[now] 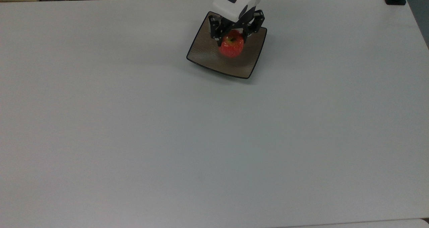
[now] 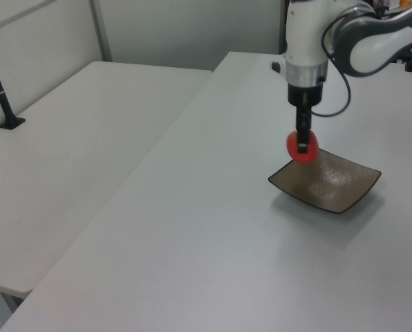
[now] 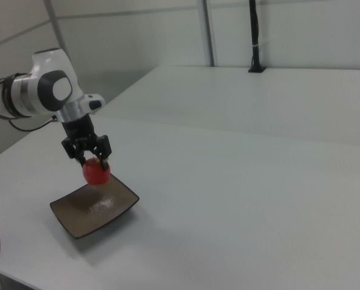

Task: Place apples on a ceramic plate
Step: 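Lower the apple onto the plate and open the gripper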

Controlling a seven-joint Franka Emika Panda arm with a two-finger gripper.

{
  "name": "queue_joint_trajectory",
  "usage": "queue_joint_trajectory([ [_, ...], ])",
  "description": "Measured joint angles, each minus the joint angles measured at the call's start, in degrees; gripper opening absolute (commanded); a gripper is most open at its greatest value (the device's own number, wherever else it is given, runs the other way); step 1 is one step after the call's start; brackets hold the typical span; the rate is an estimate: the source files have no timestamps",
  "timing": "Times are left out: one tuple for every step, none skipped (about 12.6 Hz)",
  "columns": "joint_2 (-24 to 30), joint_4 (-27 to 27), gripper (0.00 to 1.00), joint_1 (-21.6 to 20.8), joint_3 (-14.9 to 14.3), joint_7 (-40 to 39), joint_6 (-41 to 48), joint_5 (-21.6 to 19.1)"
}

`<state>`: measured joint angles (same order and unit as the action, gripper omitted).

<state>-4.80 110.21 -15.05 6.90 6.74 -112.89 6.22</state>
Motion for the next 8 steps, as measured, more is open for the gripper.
queue_joint_trajectory([
  [0.09, 1.35, 0.49, -0.6, 0.0, -1.0, 0.89, 0.0],
  [0.09, 2.43, 0.63, -0.9, -0.01, -1.95, 1.37, 0.0],
  [0.05, 3.64, 0.68, -1.05, -0.01, -2.82, 1.67, 0.0],
  [-0.02, 4.51, 0.79, -1.06, -0.01, -3.35, 1.67, 0.0],
  [-0.18, 5.02, 0.79, -1.06, -0.01, -3.74, 1.67, 0.0],
  [-0.34, 5.24, 0.79, -1.06, -0.01, -3.93, 1.67, 0.0],
  [-0.45, 5.36, 0.8, -1.06, -0.01, -4.03, 1.67, 0.01],
  [-0.5, 5.42, 0.79, -1.06, -0.01, -4.05, 1.67, 0.01],
])
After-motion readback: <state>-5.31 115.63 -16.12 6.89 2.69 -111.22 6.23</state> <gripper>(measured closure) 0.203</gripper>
